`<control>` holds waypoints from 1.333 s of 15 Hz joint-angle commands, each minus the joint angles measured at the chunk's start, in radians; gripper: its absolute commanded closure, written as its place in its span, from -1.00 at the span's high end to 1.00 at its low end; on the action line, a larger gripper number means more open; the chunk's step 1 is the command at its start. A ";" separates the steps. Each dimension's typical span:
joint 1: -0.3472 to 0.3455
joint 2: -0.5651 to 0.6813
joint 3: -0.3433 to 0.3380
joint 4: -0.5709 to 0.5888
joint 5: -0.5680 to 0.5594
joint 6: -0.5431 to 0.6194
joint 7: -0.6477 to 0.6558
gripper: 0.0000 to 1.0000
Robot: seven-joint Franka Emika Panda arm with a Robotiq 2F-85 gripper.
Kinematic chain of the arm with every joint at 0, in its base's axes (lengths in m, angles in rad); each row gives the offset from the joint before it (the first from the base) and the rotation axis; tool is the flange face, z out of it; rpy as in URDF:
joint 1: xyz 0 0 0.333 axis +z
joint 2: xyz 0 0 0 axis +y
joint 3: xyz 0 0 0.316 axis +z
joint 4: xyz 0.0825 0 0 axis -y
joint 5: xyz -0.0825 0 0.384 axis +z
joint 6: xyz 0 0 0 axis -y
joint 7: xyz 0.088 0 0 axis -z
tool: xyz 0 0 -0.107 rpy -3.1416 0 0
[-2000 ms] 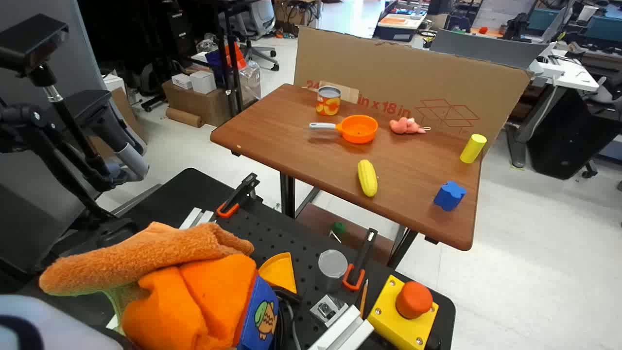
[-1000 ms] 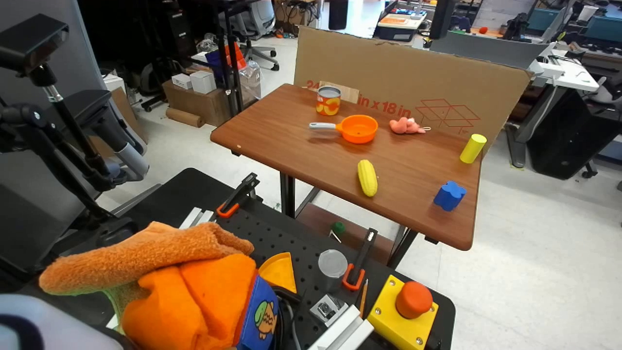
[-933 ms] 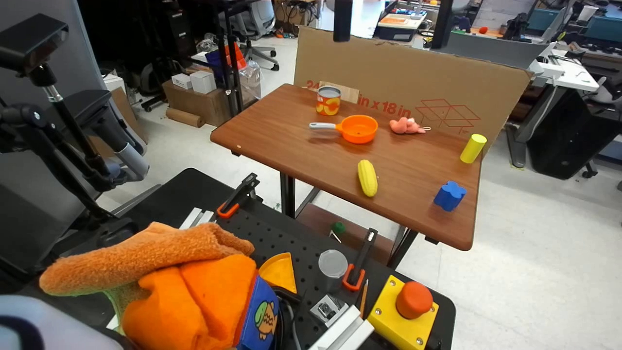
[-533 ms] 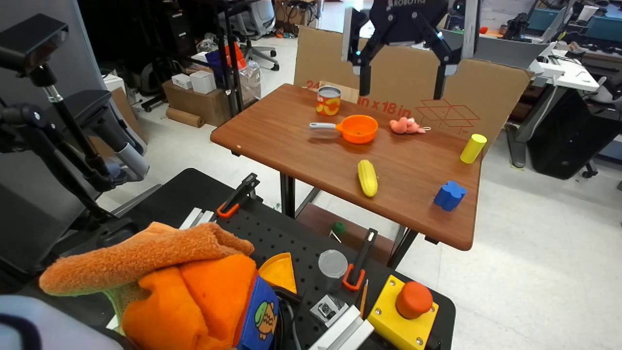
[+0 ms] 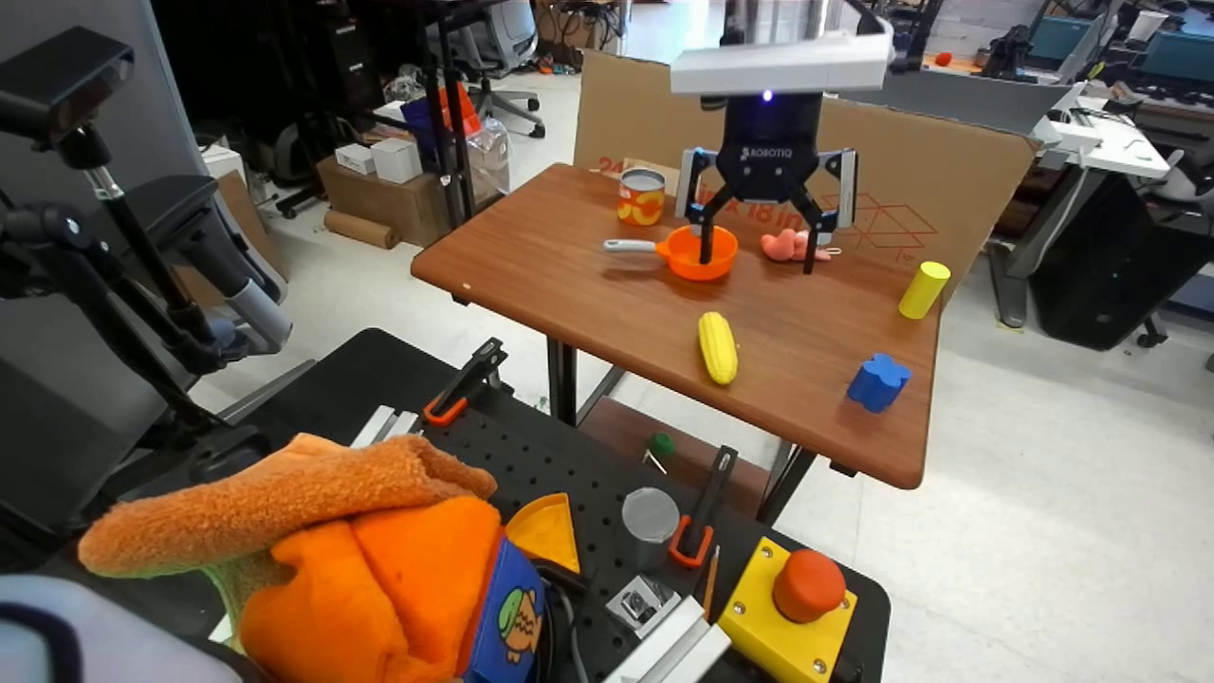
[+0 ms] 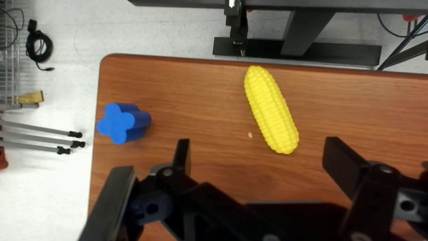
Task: Move the maize cob to the right
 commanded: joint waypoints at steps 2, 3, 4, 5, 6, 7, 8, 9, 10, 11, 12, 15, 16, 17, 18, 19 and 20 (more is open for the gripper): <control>0.032 0.166 -0.015 0.104 0.009 0.039 -0.102 1.00; 0.035 0.188 -0.015 0.113 0.010 0.038 -0.116 1.00; 0.040 0.215 -0.016 0.126 0.009 0.030 -0.124 1.00; 0.044 0.234 -0.017 0.136 0.007 0.029 -0.130 1.00; 0.047 0.251 -0.019 0.143 0.006 0.027 -0.134 1.00; 0.049 0.264 -0.020 0.150 0.006 0.025 -0.137 1.00; 0.051 0.274 -0.022 0.155 0.005 0.023 -0.137 1.00; 0.051 0.284 -0.023 0.161 0.007 0.021 -0.139 1.00; 0.051 0.290 -0.024 0.166 0.011 0.013 -0.142 1.00; 0.051 0.292 -0.022 0.170 0.017 0.001 -0.147 1.00; 0.051 0.293 -0.021 0.171 0.020 -0.004 -0.150 1.00; 0.049 0.286 -0.016 0.163 0.030 -0.014 -0.160 0.47; 0.048 0.280 -0.014 0.157 0.037 -0.018 -0.163 0.41; 0.046 0.278 -0.013 0.156 0.042 -0.023 -0.167 0.38; 0.044 0.276 -0.010 0.157 0.057 -0.035 -0.172 0.22; 0.043 0.275 -0.009 0.159 0.066 -0.047 -0.175 0.07; 0.044 0.277 -0.009 0.172 0.076 -0.070 -0.171 -0.07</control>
